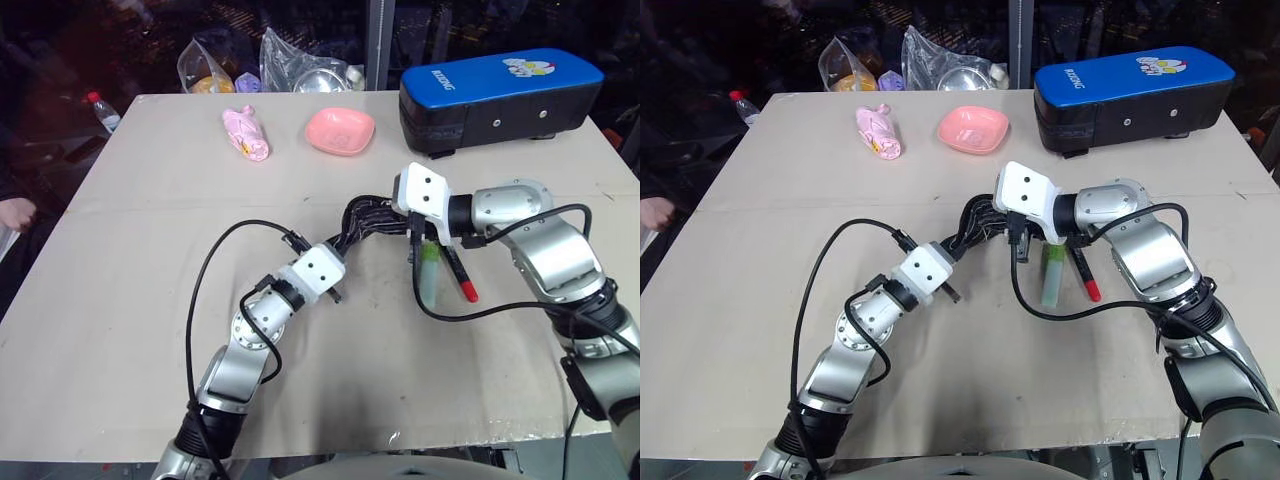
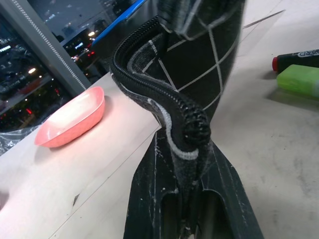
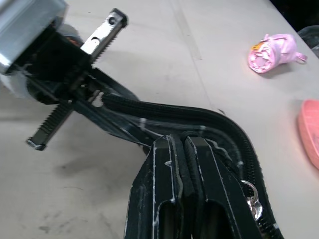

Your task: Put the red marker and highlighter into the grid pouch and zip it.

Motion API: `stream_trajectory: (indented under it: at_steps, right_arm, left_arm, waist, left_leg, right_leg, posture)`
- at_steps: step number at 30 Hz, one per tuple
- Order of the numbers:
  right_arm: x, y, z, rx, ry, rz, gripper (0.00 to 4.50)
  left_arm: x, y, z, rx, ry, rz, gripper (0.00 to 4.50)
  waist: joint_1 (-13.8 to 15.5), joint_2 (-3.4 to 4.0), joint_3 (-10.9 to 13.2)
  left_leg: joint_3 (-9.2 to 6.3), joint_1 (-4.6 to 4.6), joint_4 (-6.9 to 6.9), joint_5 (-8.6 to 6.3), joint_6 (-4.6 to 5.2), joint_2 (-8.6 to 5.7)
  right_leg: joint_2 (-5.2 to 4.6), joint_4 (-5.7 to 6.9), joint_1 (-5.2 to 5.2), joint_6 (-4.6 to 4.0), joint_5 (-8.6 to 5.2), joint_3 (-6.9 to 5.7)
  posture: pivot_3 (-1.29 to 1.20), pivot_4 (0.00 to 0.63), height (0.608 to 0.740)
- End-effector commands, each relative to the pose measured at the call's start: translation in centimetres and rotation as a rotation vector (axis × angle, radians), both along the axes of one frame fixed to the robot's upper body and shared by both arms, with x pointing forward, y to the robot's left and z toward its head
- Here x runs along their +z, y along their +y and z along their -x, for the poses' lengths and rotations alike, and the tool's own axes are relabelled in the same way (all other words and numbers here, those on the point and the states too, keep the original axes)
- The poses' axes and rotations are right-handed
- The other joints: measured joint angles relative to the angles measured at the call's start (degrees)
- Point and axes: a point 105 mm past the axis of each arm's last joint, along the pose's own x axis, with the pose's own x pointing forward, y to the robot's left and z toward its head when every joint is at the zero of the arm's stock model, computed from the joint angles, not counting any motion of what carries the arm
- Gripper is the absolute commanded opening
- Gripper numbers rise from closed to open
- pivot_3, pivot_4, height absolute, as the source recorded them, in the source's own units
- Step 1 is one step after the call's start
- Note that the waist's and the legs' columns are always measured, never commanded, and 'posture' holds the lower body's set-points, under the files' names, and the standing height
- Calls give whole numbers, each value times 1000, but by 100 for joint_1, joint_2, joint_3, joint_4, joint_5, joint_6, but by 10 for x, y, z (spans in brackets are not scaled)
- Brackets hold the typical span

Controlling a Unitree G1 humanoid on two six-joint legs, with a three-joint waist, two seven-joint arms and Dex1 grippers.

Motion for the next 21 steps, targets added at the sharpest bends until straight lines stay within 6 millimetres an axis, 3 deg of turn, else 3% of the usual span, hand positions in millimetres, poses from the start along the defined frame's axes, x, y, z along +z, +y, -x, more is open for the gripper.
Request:
stream_trajectory:
  at_steps: [1, 5, 6, 7, 8, 11, 14, 17, 21]
  right_arm:
    - [18, -7, 2, 16, -79, -17, 46]
    - [10, -21, 11, 24, 8, 15, 46]
    - [9, -26, 15, 29, 36, 12, 539]
    - [11, -30, 18, 26, 47, -13, 734]
    - [16, -33, 18, 6, 25, -54, 1294]
    - [16, -50, 24, -28, 80, -68, 2114]
    - [20, -73, 26, -86, 96, -57, 2114]
    - [32, -91, 12, -184, 38, -66, 2114]
    - [34, -101, -14, -292, -73, -28, 873]
  left_arm:
    - [7, -1, 3, -12, -15, 30, 0]
    - [7, 1, 1, 1, -7, 51, 0]
    - [7, 2, 1, 6, -4, 55, 0]
    - [6, 3, 0, 10, -1, 59, 0]
    - [6, 3, 0, 12, 0, 62, 0]
    - [5, 3, 0, 15, 3, 66, 0]
    - [5, 4, 1, 14, 3, 66, 0]
    - [5, 3, 1, 9, 0, 61, 0]
    - [3, 1, 2, -1, -2, 52, 0]
  waist:
    - [0, 0, 0]
    - [4, 0, 0]
    - [8, 0, 0]
    - [8, 0, 0]
    - [8, 0, 0]
    - [-4, 0, 0]
    - [19, -1, 1]
    - [-8, -1, 1]
    - [-6, -1, 1]
  left_leg:
    - [0, 0, 0, 0, 0, 0]
    - [0, -1, 0, 0, 0, 0]
    - [0, -1, 0, 0, 0, 0]
    - [-1, -1, 0, 0, 0, 0]
    - [-3, -2, 0, 0, 0, 0]
    - [-2, -1, 0, 0, 0, 1]
    - [-9, -3, 0, 0, 0, 1]
    - [-1, -1, 0, -1, 1, -1]
    - [-1, 4, 0, 0, 0, 2]
  right_leg:
    - [0, 0, 0, 0, 0, 0]
    - [-1, -2, 0, 0, 0, 0]
    - [-2, -2, 0, 0, 0, 0]
    - [-3, -2, 0, 0, 0, 0]
    - [-5, -2, 0, 0, 0, 0]
    - [-11, -1, 0, 0, 0, 2]
    - [-10, -3, 1, -1, 0, -4]
    - [-11, -5, 0, 0, 0, 4]
    - [-4, -1, 0, 0, -1, 5]
  posture:
    - [0, 150, 740]
    - [0, 150, 740]
    - [0, 150, 740]
    - [0, 150, 740]
    - [0, 150, 740]
    - [0, 150, 740]
    - [0, 150, 740]
    - [0, 150, 740]
    - [0, 150, 740]
